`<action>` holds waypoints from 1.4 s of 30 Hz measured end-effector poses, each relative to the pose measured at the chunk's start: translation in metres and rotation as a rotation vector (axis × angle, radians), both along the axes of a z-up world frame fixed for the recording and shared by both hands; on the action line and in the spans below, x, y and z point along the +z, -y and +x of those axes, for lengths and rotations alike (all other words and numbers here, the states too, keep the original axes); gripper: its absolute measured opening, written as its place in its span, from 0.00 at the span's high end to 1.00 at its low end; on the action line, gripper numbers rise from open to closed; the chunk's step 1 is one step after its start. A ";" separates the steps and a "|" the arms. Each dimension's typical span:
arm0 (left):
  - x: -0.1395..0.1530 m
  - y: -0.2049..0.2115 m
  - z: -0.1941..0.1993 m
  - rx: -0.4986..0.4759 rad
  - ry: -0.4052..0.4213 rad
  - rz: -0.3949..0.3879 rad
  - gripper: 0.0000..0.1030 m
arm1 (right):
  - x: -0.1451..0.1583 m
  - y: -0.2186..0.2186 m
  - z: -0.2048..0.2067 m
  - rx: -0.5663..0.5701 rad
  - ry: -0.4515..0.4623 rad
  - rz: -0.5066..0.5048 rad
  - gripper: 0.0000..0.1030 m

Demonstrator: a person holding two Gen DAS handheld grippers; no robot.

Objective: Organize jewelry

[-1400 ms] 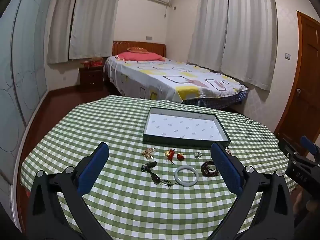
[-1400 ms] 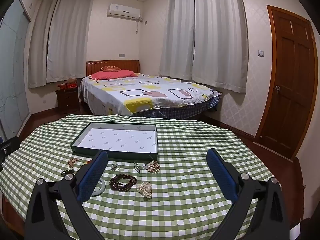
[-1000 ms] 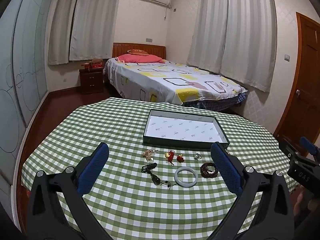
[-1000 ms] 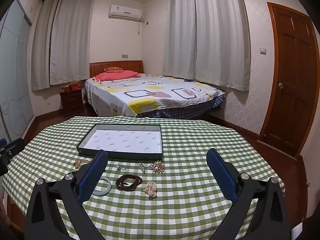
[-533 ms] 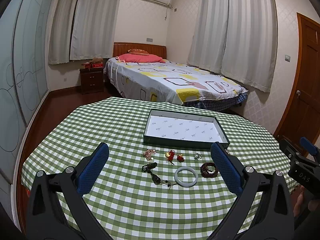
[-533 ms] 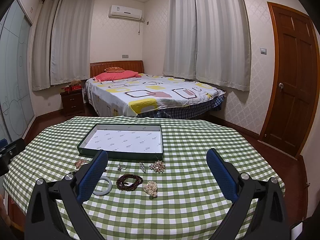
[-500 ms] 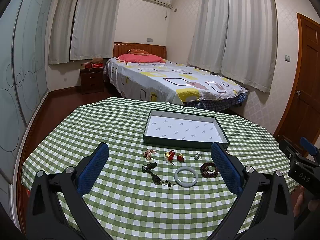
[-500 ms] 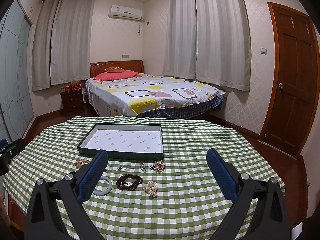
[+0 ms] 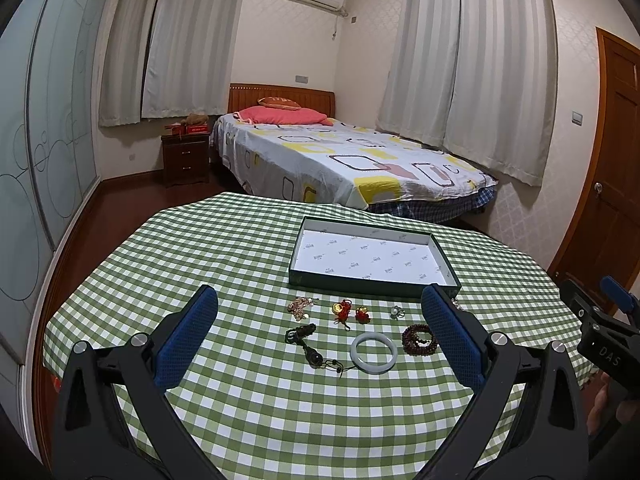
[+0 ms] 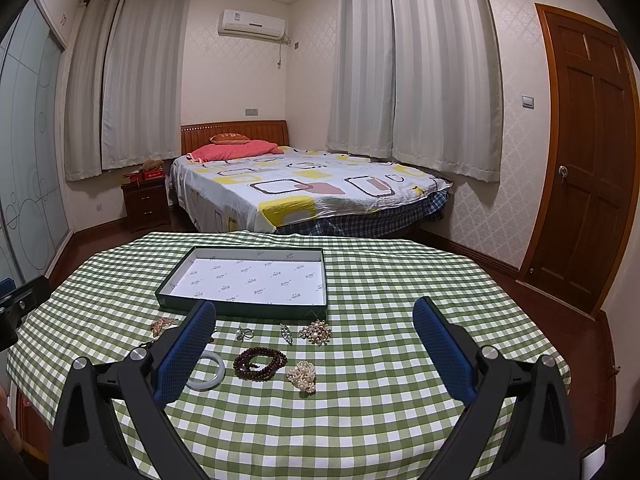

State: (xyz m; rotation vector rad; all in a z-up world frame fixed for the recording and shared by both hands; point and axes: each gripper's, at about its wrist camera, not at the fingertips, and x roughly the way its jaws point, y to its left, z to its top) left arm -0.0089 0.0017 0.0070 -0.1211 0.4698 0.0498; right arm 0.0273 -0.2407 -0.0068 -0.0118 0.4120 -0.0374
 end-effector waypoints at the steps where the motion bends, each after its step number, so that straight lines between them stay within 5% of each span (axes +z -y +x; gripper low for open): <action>1: 0.000 0.000 0.000 0.000 0.000 0.000 0.04 | 0.000 0.000 0.000 0.000 0.000 0.000 0.07; 42: -0.005 0.000 -0.002 0.001 -0.002 -0.006 0.04 | 0.001 0.000 0.000 0.000 -0.001 0.002 0.07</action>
